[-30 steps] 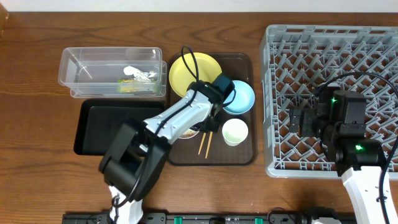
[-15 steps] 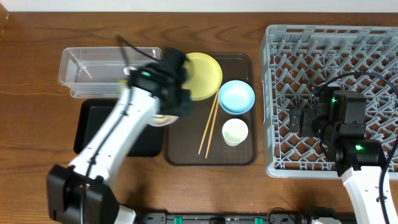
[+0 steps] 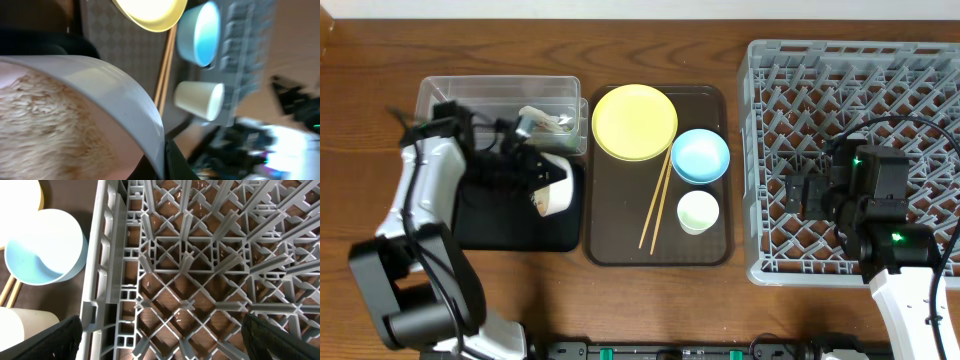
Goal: Sort waste into correct bins and load items into the dishwasher rack
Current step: 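Carry the bowl over the black tray and tip out the rice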
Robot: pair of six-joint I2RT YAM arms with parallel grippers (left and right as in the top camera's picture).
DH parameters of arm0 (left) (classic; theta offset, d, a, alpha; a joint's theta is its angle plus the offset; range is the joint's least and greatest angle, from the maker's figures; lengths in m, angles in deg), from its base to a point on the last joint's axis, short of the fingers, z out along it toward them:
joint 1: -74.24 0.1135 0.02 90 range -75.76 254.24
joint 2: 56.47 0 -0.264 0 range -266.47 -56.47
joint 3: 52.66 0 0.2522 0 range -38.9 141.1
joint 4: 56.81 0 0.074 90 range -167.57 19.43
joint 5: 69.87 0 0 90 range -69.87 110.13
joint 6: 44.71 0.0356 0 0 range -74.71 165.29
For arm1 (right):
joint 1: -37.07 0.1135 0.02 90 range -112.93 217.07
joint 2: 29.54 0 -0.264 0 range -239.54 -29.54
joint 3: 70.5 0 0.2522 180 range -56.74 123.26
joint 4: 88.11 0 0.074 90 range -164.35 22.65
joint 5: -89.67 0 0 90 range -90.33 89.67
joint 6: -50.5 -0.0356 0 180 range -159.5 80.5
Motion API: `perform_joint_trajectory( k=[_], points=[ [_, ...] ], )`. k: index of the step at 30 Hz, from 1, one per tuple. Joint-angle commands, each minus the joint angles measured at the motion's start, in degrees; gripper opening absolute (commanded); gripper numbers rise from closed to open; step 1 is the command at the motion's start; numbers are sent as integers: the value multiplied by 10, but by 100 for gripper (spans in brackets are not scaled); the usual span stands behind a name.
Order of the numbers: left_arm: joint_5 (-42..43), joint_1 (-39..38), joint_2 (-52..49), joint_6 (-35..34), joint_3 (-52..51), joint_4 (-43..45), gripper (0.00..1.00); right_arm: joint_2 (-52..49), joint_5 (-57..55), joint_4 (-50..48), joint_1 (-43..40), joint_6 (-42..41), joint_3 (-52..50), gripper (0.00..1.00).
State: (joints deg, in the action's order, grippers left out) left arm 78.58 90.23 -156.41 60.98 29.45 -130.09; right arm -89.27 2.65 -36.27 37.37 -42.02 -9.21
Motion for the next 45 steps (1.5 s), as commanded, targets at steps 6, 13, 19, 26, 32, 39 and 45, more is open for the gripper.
perform_joint_trajectory(
  k=[6, 13, 19, 26, 32, 39, 45],
  points=[
    [227, 87, -80, 42, -40, -7, 6, 1, 1, 1, 9, -4, 11, 99],
    [280, 112, -117, 25, -45, -39, 6, 1, 1, 1, 9, -4, 11, 99],
    [311, 128, -117, -14, -45, -47, 6, 1, 1, 1, 9, -4, 11, 99],
    [317, 137, -117, 0, -45, -44, 6, 1, 1, 5, 9, -4, 11, 99],
    [306, 137, -117, 170, -45, -47, 6, 1, 1, 6, 9, -4, 11, 99],
    [289, 137, -117, 271, -45, -46, 6, 1, 1, 6, 9, -4, 11, 99],
    [244, 137, -117, 367, -45, -47, 6, 1, 0, 6, 9, -4, 11, 99]
  ],
)
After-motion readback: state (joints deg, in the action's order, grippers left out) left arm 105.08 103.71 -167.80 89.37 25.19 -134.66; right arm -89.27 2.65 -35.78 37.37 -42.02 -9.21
